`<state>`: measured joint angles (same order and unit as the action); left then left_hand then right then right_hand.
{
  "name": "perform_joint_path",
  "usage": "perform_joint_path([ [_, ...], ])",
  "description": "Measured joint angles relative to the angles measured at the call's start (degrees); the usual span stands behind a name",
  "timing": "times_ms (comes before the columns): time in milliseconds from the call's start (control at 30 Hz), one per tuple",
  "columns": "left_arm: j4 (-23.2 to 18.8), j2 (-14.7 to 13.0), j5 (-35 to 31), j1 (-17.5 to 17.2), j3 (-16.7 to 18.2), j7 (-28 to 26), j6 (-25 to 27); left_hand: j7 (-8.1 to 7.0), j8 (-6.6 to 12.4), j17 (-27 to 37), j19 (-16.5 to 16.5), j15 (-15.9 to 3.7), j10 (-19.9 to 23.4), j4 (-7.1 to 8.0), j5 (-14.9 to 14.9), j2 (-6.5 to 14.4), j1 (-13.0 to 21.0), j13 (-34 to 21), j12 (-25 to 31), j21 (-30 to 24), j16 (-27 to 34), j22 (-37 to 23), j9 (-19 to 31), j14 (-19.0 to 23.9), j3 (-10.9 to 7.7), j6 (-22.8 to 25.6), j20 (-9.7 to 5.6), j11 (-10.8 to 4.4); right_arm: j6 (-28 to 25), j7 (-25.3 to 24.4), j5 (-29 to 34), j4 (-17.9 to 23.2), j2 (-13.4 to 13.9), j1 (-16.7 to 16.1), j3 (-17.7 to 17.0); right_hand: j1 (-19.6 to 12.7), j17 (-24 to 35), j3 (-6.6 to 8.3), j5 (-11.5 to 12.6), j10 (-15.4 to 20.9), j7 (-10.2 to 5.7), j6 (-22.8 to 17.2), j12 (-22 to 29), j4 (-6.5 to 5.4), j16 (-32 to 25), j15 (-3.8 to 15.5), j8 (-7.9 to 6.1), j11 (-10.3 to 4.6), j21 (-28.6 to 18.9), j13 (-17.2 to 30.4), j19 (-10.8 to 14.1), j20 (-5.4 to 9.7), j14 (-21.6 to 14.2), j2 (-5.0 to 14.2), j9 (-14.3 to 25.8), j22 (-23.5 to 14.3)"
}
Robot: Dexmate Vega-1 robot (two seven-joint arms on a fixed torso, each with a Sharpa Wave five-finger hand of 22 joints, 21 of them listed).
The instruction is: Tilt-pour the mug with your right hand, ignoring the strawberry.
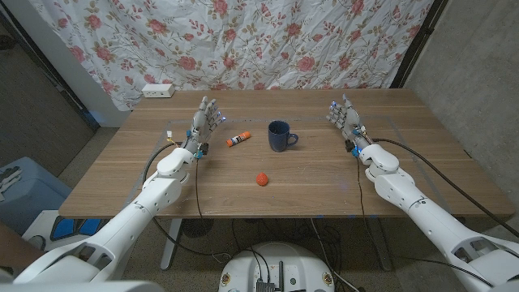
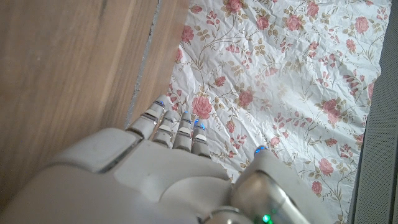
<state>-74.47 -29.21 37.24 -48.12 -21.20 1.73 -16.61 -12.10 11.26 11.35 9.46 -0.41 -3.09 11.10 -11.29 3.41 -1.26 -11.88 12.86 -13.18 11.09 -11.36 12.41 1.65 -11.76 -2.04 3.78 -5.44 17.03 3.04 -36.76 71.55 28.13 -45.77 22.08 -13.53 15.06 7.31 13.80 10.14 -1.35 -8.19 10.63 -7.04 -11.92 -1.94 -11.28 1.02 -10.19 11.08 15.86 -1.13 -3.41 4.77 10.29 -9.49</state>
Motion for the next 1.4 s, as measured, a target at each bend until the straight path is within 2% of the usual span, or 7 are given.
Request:
perform_joint_path([
  [133, 0.00, 0.00, 0.00, 0.01, 0.00, 0.00, -0.01, 0.00, 0.00, 0.00, 0.00, 0.00, 0.00, 0.00, 0.00, 0.00, 0.00, 0.00, 0.00, 0.00, 0.00, -0.01, 0.00, 0.00, 0.00, 0.00, 0.00, 0.00, 0.40, 0.18, 1.11, -0.69, -0.03, 0.78, 0.52, -0.76, 0.00, 0.17, 0.00, 0.00, 0.00, 0.00, 0.00, 0.17, 0.00, 0.00, 0.00, 0.00, 0.00, 0.00, 0.00, 0.00, 0.00, 0.76, 0.00, 0.00],
  [433, 0.00, -0.01, 0.00, 0.02, 0.01, 0.00, -0.01, 0.01, 0.00, -0.01, 0.00, 0.00, 0.00, 0.00, 0.00, 0.00, 0.00, 0.00, 0.00, 0.00, 0.00, -0.01, 0.00, 0.00, 0.00, 0.00, 0.00, 0.01, 1.36, -1.33, 4.45, 0.03, 0.59, 1.10, 1.58, -0.74, -0.44, 0.38, 0.00, 0.00, 0.00, 0.00, 0.00, 0.73, 0.00, 0.41, 0.00, 0.00, 0.00, -0.01, -0.96, 0.52, -0.40, 0.72, -0.01, 0.01],
  [500, 0.00, -0.02, 0.00, 0.01, 0.01, 0.00, -0.02, 0.01, 0.00, -0.01, 0.00, 0.00, 0.00, 0.00, 0.00, 0.00, 0.00, 0.01, 0.00, 0.00, 0.00, -0.01, 0.00, 0.00, 0.00, 0.00, 0.00, 0.01, 1.42, -1.75, 5.24, 0.32, 0.80, 1.11, 1.77, -1.35, -0.43, 0.60, 0.00, -0.01, 0.00, 0.01, 0.00, 0.98, 0.00, 0.41, 0.00, 0.00, 0.00, -0.01, -0.96, 0.51, -0.40, 0.11, -0.01, 0.01],
  [733, 0.00, -0.02, 0.00, 0.01, 0.01, 0.00, -0.02, 0.01, 0.00, -0.01, -0.01, 0.00, 0.00, -0.01, 0.00, 0.00, 0.00, 0.01, 0.00, 0.00, 0.00, 0.00, -0.01, 0.00, 0.01, 0.00, 0.00, 0.01, 1.77, -3.12, 8.03, 1.23, 1.69, 1.12, 2.46, -1.71, -0.84, 0.47, 0.00, -0.14, 0.01, 0.45, 0.00, 1.78, 0.00, 0.63, 0.31, -0.14, 0.00, -0.17, -1.78, 0.92, -0.18, -0.25, -0.01, 0.01],
  [967, 0.00, -0.01, 0.00, 0.03, 0.01, 0.00, -0.01, 0.01, 0.00, -0.01, -0.01, 0.00, 0.00, -0.01, 0.00, 0.00, 0.00, 0.01, 0.00, 0.00, 0.00, 0.00, -0.01, -0.01, 0.01, 0.00, 0.00, 0.01, 1.20, -5.55, 11.38, 4.04, 3.44, 0.34, 2.95, -2.26, -1.23, 0.38, 0.00, -0.64, -0.09, 1.18, 0.00, 2.95, 0.00, 0.62, 0.31, -0.63, 0.00, -0.16, -2.19, 0.94, -0.18, -0.79, -0.16, 0.07],
  [1000, 0.00, -0.01, 0.00, 0.03, 0.01, -0.01, -0.02, 0.01, 0.00, -0.01, -0.01, 0.00, 0.00, -0.01, 0.00, 0.00, 0.00, 0.01, 0.00, 0.00, 0.00, 0.00, -0.01, -0.01, 0.01, 0.00, 0.00, 0.01, 1.16, -5.63, 11.47, 4.52, 3.68, 0.11, 2.99, -2.92, -1.24, 0.56, 0.00, -0.64, -0.09, 1.18, 0.00, 3.13, 0.00, 0.62, 0.31, -0.63, 0.00, -0.16, -2.38, 1.12, -0.18, -1.45, -0.16, 0.13],
  [1400, 0.00, 0.03, 0.00, 0.03, 0.01, 0.00, -0.02, 0.02, 0.00, -0.02, -0.01, 0.00, 0.21, -0.01, 0.00, 0.00, 0.00, 0.02, 0.00, 0.00, 0.00, 0.01, -0.02, -0.01, 0.01, 0.00, 0.00, -0.19, -1.79, -10.28, 17.43, 10.06, 6.01, -2.28, 4.02, -4.06, -1.75, 0.06, 0.00, -1.16, 0.32, 2.82, 0.00, 5.32, 0.28, 0.93, 0.69, -0.73, 0.00, -0.16, -2.38, 1.13, 0.13, -3.27, -0.16, 0.16],
])
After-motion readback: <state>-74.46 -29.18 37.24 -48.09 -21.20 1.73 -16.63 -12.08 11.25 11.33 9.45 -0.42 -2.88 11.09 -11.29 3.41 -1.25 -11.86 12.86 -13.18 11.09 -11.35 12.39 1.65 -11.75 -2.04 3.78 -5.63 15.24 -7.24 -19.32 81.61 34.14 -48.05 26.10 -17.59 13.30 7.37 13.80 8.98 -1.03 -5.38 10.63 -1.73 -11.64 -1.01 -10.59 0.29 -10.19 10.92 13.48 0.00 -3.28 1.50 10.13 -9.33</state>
